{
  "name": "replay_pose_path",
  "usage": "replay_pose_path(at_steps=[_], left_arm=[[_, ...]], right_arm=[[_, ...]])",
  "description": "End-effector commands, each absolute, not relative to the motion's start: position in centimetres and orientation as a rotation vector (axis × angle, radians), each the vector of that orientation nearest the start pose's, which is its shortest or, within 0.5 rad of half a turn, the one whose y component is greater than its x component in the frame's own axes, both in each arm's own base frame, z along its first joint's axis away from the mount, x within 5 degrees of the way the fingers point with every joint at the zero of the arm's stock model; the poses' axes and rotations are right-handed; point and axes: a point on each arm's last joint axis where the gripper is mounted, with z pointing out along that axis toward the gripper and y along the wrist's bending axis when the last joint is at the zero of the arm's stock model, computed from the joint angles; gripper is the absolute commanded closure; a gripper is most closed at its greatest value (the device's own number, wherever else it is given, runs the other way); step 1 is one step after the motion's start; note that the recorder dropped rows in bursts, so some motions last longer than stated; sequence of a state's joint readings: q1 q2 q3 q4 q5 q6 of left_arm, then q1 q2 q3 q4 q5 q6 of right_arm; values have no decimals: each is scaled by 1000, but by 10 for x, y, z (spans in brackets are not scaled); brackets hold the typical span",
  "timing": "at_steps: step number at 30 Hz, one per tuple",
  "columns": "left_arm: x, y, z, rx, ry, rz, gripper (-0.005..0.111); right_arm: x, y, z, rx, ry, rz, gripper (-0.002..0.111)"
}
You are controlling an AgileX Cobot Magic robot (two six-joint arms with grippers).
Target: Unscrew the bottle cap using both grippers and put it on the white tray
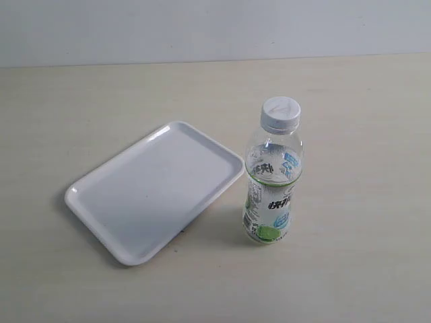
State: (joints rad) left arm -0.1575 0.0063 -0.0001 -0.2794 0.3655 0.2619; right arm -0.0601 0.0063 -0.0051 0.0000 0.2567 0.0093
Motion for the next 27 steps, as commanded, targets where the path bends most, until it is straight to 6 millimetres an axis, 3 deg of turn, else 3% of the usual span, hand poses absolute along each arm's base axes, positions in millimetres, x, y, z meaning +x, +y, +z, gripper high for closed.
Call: replay_pose_path(at_steps=[1, 8, 14, 24, 26, 27], left_arm=[[51, -17, 182, 222, 1820, -197, 107], [51, -17, 182, 222, 1820, -197, 107], [51, -17, 182, 222, 1820, -197, 107], [51, -17, 182, 222, 1820, -197, 107], [51, -17, 182, 222, 1820, -197, 107], [51, -17, 182, 222, 1820, -197, 107]], right_arm=[[55, -4, 191, 62, 1728, -44, 108], [56, -4, 205, 30, 1572, -77, 108], [55, -4, 222, 128, 1382, 41, 108], [40, -4, 258, 141, 949, 125, 108], [45, -5, 259, 158, 995, 131, 108], [59, -4, 261, 166, 1125, 142, 108]])
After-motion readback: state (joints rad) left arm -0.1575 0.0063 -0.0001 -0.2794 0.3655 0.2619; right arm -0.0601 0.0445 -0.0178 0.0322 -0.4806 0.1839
